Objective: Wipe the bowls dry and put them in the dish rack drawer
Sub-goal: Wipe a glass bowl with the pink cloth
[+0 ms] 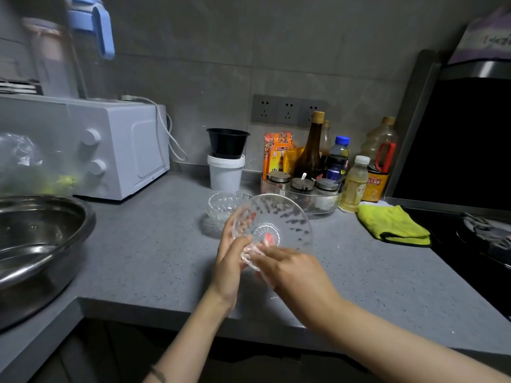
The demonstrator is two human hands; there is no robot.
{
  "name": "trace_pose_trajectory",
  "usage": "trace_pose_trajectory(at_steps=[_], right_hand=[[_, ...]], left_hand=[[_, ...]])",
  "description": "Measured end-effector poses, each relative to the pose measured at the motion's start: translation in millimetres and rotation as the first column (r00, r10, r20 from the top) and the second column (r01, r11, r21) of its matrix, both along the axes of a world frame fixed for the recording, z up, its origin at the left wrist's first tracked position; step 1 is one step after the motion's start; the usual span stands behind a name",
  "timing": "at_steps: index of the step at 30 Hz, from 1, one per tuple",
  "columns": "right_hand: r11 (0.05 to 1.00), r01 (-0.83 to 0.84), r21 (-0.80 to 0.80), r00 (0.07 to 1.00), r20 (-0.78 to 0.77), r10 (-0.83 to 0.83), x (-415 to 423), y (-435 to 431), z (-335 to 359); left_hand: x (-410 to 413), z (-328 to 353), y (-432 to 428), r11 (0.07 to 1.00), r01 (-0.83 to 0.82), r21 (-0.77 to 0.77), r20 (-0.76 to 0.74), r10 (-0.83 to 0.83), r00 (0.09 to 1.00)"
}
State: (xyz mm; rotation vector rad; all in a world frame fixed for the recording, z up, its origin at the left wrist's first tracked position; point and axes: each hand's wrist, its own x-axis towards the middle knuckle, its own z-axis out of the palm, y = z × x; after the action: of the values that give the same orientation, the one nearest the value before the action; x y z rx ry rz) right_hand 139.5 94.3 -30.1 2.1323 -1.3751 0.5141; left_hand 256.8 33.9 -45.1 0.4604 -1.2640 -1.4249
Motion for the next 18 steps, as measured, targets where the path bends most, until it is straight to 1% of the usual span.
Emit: trace_pose_trajectory(at_steps=[1, 2, 4, 6, 7, 8, 10, 11, 13, 15, 16, 17, 18], right_hand=[[1.0, -0.027, 0.009, 1.0, 0.005, 0.027, 1, -1, -3], [0.997, -0.077, 0.017, 0.996, -0.051, 0.078, -2, 0, -4], [0.988, -0.146, 0.041, 0.961, -0.23, 0.151, -15, 2, 1], [0.994, -0.109, 0.007, 0.917, -0.384, 0.103, -30, 1, 12], [0.997, -0.074, -0.017, 0.907, -0.416, 0.06, -33, 1, 16], [0.999, -0.036, -0.034, 0.91, -0.415, 0.019, -33, 1, 17], [0.999, 0.02, -0.026, 0.938, -0.346, -0.028, -24, 0, 9], [0.999, 0.037, 0.014, 0.961, -0.276, -0.031, -17, 0, 7], [0.993, 0.061, 0.1, 0.998, -0.032, -0.058, -1, 2, 8], [0.986, 0.029, 0.166, 0.971, 0.231, -0.067, 8, 3, 12], [0.981, -0.008, 0.196, 0.951, 0.305, -0.053, 10, 3, 11], [0.977, -0.048, 0.205, 0.952, 0.306, -0.018, 10, 3, 8], [0.977, -0.077, 0.198, 0.969, 0.246, 0.026, 8, 4, 5]], left_hand=[[0, 0, 0, 1.0, -0.011, 0.014, -0.005, 0.012, 1.0], [2, 0, -1, 1.0, -0.025, 0.017, 0.001, 0.025, 1.0], [9, 3, -6, 0.999, -0.051, 0.002, 0.043, 0.051, 0.998], [16, 7, -11, 0.997, -0.059, -0.04, 0.097, 0.063, 0.993], [17, 8, -12, 0.997, -0.057, -0.047, 0.111, 0.062, 0.992], [17, 9, -11, 0.998, -0.042, -0.04, 0.101, 0.046, 0.994], [14, 10, -9, 1.0, -0.001, -0.023, 0.051, 0.002, 0.999], [11, 10, -7, 1.0, 0.02, -0.017, 0.022, -0.02, 1.0], [3, 9, 1, 1.0, 0.012, -0.025, 0.016, -0.012, 1.0], [-6, 4, 8, 1.0, -0.025, -0.013, 0.027, 0.026, 0.999], [-9, 2, 9, 0.999, -0.053, 0.007, 0.01, 0.053, 0.999], [-11, 2, 10, 0.996, -0.082, 0.019, -0.003, 0.082, 0.997], [-11, 2, 9, 0.993, -0.115, 0.014, -0.006, 0.115, 0.993]])
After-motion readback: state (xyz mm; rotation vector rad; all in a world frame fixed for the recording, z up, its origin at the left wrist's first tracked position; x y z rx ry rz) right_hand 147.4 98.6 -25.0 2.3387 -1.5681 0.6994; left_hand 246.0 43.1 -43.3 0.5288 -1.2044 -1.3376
